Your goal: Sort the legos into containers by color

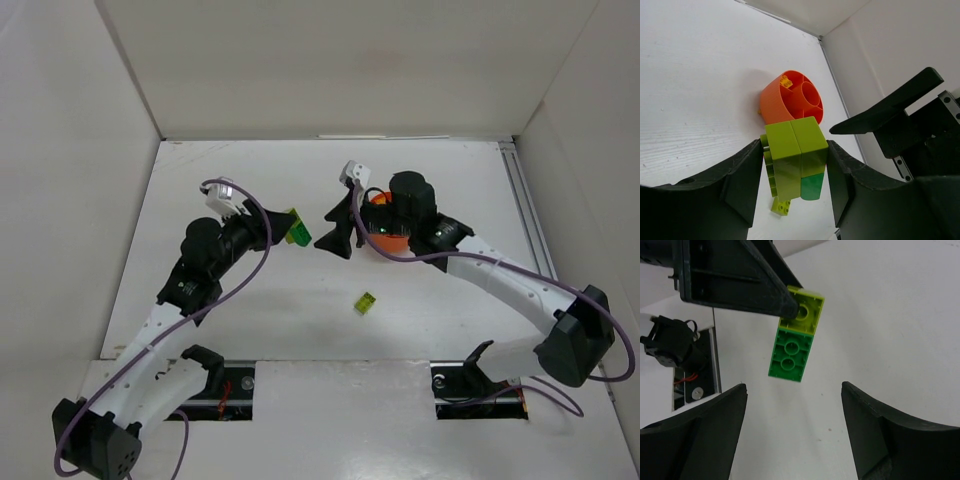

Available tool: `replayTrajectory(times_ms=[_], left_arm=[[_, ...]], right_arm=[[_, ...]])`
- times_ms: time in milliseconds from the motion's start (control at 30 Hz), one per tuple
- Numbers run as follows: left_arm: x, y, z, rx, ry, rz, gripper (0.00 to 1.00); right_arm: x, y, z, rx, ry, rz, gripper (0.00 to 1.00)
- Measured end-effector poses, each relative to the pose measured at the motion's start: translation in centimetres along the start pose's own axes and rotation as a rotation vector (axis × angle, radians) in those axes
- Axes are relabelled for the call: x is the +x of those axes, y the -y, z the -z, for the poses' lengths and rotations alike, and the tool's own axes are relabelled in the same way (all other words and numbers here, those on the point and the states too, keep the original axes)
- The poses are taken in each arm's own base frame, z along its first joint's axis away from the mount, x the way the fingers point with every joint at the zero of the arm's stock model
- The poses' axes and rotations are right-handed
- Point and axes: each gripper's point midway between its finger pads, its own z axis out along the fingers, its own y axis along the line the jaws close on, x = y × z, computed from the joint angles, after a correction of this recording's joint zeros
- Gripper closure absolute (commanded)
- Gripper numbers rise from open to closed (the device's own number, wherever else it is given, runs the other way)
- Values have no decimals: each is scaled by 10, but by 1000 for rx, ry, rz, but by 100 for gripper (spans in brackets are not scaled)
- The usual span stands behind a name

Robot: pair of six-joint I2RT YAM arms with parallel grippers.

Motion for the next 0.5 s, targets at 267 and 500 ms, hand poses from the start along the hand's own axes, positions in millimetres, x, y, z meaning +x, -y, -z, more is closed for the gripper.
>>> replayTrajectory(times_ms=[267,500], left_arm=[[-7,14,5,58,26,-33,77],[-7,14,5,62,30,-40,78]], right_arm=[[-7,-11,-26,-44,2,4,19],[-9,-11,-38,-13,-1,10,29]])
